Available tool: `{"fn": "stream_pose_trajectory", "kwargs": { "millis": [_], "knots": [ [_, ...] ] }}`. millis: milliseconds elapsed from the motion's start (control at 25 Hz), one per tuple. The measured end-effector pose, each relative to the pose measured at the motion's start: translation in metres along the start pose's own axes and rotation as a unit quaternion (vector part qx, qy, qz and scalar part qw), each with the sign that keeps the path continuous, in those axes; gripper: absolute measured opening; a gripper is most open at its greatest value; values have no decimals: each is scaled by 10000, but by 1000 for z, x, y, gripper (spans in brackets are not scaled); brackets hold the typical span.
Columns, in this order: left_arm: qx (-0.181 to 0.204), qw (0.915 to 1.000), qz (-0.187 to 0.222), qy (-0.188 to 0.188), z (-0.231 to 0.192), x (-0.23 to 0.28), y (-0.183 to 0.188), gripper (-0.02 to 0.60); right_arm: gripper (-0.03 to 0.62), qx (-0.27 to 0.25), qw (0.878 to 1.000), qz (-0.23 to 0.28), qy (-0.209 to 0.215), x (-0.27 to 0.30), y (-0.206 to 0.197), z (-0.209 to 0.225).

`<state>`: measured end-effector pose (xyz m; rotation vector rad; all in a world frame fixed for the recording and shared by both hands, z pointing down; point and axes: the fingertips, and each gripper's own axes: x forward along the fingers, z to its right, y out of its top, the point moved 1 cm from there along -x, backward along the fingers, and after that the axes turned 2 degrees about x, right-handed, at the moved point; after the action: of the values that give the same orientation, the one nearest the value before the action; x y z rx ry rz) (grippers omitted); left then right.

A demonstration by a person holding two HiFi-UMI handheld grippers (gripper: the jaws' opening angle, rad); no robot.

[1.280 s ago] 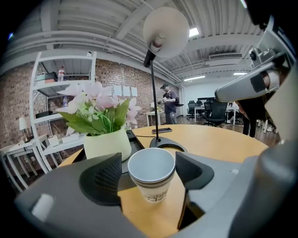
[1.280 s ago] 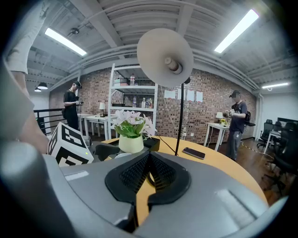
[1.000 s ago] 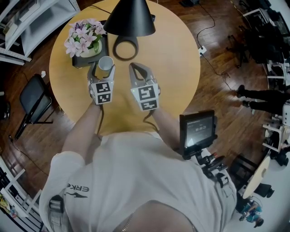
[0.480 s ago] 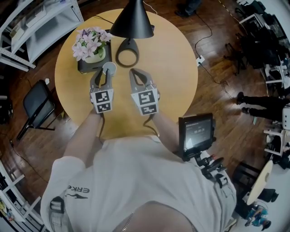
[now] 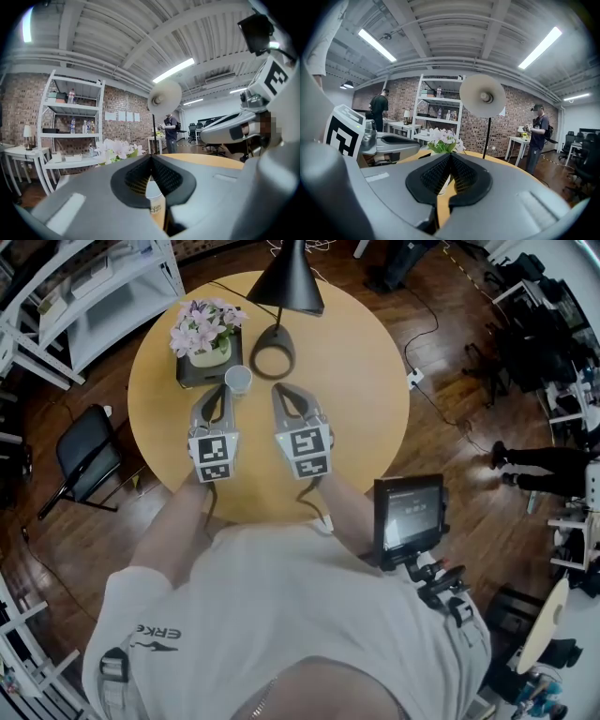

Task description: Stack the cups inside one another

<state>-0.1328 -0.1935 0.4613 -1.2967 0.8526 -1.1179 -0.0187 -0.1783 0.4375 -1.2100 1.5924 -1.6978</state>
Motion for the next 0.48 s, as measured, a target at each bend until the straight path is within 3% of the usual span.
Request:
{"fn": "stream_pose_trajectory", "kwargs": {
  "millis": [240, 480],
  "knots": [
    [-120, 9995, 287, -92, 0, -37, 17, 2, 14, 44, 9998, 143, -107, -24, 12, -21],
    [-261, 9980, 379, -428, 14, -75, 19, 2, 14, 93, 9993, 118, -336, -59, 9, -42]
  ]
}}
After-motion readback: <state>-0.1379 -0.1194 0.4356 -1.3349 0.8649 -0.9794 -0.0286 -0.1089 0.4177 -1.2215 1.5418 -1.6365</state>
